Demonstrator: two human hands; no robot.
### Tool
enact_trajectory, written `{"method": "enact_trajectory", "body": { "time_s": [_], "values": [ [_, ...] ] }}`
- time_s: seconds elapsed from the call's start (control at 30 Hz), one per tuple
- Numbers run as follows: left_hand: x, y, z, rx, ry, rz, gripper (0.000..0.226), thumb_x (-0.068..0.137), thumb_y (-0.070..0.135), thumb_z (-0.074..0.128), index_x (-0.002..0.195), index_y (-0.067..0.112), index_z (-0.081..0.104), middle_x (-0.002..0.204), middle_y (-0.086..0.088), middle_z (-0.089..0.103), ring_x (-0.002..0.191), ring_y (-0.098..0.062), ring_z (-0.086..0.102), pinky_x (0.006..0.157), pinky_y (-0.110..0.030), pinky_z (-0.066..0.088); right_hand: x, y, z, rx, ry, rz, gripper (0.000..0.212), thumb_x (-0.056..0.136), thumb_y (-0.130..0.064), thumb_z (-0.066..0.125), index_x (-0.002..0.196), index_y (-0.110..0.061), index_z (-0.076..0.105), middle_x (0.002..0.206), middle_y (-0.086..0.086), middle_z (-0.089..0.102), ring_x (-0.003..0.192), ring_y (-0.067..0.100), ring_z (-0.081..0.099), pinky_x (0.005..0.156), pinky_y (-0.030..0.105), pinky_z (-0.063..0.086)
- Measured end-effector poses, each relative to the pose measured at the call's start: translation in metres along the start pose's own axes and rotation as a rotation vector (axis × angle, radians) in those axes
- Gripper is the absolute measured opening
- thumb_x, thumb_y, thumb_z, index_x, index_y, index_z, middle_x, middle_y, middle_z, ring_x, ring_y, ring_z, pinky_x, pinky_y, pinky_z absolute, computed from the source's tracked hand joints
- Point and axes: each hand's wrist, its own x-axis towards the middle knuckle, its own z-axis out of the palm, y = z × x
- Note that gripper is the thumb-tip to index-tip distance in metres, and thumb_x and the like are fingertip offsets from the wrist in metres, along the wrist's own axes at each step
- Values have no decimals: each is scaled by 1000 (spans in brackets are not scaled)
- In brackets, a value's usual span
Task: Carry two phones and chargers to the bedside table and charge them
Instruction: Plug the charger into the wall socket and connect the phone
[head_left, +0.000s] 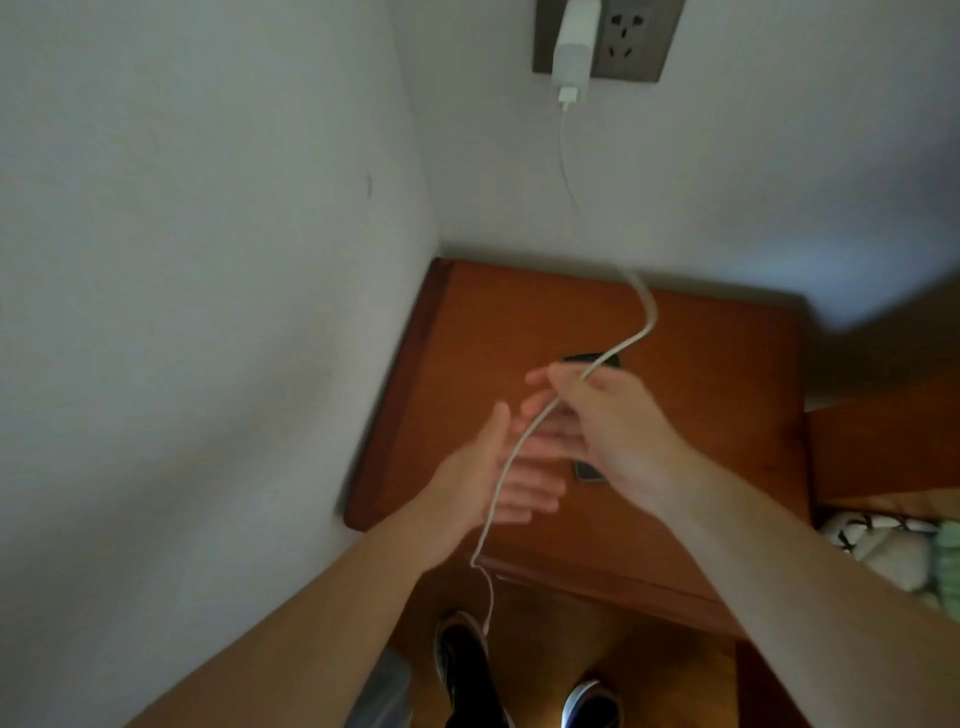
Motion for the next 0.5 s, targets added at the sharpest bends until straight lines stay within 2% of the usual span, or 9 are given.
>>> {"method": "enact_trajectory", "body": {
  "time_s": [0.07, 0.13, 0.17, 0.23, 0.27, 0.33, 0.4, 0.47, 0.5],
  "values": [
    [-6, -14, 1, 203, -136, 17, 66, 85, 71, 32, 96, 20, 72, 82, -2, 75, 80, -20, 71, 78, -31, 53, 9, -23, -7, 74, 135, -44, 23, 101, -20, 47, 97, -5, 65, 73, 8, 71, 72, 24, 74, 58, 30, 59],
    [-4, -14, 2, 331, -65, 118, 43, 96, 50, 39, 91, 18, 68, 61, 9, 62, 61, -11, 61, 74, -32, 52, 15, -39, -16, 108, 218, -68, 23, 98, -24, 52, 101, -6, 65, 84, 9, 72, 78, 24, 75, 61, 28, 59],
    [-2, -9, 4, 278, 5, 145, 37, 99, 41, 41, 88, 16, 65, 54, 11, 52, 53, -8, 52, 68, -32, 49, 16, -42, -18, 106, 223, -73, 25, 96, -29, 56, 103, -7, 65, 91, 10, 73, 83, 22, 74, 65, 29, 59],
    [5, 11, 9, -13, 94, 152, 29, 100, 31, 42, 83, 15, 59, 51, 10, 38, 45, -8, 35, 57, -29, 37, 11, -35, -20, -36, 169, -25, 28, 91, -36, 62, 106, -13, 65, 109, 10, 72, 96, 19, 71, 78, 34, 58],
    [9, 24, 11, -161, 107, 159, 27, 100, 29, 43, 82, 15, 58, 52, 10, 35, 45, -8, 31, 54, -27, 33, 6, -25, -19, -142, 89, 27, 29, 89, -36, 64, 109, -17, 66, 118, 7, 69, 104, 18, 67, 86, 36, 55],
    [16, 49, 16, -379, 111, 181, 24, 99, 25, 45, 80, 15, 57, 51, 8, 33, 43, -8, 28, 49, -25, 29, -11, 5, -15, -255, -216, 162, 38, 84, -35, 69, 121, -24, 64, 125, -3, 66, 114, 12, 62, 92, 32, 50],
    [25, 69, 17, -538, 108, 190, 24, 96, 24, 48, 75, 15, 56, 48, 7, 32, 42, -8, 24, 46, -23, 25, -29, 38, -10, -323, -435, 257, 39, 83, -34, 69, 121, -29, 62, 116, -9, 69, 106, 3, 64, 88, 22, 50],
    [34, 79, 13, -577, 179, 206, 25, 95, 23, 49, 73, 15, 56, 47, 7, 30, 41, -7, 22, 46, -23, 22, -40, 61, -9, -492, -378, 247, 18, 93, -34, 58, 108, -28, 66, 96, -9, 72, 93, 5, 68, 89, 26, 51],
    [38, 80, 8, -559, 259, 215, 25, 96, 22, 48, 73, 14, 55, 46, 8, 30, 40, -7, 22, 46, -23, 22, -41, 66, -11, -508, -311, 259, 18, 97, -34, 51, 101, -26, 68, 83, -9, 71, 86, 9, 70, 89, 30, 51]
  ]
}}
